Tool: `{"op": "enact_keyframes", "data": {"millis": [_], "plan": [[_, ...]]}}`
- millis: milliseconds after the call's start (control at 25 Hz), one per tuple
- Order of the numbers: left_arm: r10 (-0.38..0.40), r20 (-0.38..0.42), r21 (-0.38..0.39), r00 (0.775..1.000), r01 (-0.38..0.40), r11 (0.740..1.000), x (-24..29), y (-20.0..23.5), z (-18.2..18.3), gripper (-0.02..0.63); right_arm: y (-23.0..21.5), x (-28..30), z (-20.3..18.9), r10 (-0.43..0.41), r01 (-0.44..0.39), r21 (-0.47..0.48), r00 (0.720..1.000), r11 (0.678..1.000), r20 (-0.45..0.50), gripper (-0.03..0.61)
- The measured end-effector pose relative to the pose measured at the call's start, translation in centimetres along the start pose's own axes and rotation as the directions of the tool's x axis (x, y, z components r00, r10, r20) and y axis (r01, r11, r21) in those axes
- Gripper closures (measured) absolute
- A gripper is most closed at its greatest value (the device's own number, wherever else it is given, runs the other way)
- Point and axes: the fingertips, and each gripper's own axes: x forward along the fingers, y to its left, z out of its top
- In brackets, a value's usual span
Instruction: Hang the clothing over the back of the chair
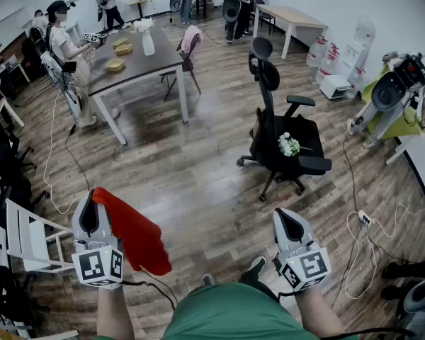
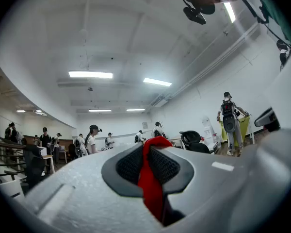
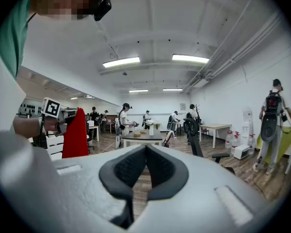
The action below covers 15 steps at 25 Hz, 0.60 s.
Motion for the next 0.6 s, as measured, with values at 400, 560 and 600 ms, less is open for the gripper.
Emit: {"op": "enact_keyframes", "data": {"millis": [400, 560, 600], "plan": [[-0.026, -0.065, -0.025, 0.998, 0.025, 0.999, 0.5, -3.5, -0.8, 0.575, -3.3, -2.4, -1.9, -0.03, 0.032, 0.076, 0.999, 0.997, -0.025, 0.584], [0.021, -0.04, -0.103, 0.999, -0.025, 0.994, 2.4, -5.6, 0.8, 0.575, -8.5, -2.7, -1.9, -0.055, 0.055, 0.154, 0.998, 0.987, -0.001, 0.584], [0.029, -0.037, -0.108, 0.999, -0.033, 0.994, 2.9, -6.3, 1.1, 0.575, -9.8, -2.6, -1.8, -0.056, 0.055, 0.162, 0.998, 0.985, 0.003, 0.584]]}}
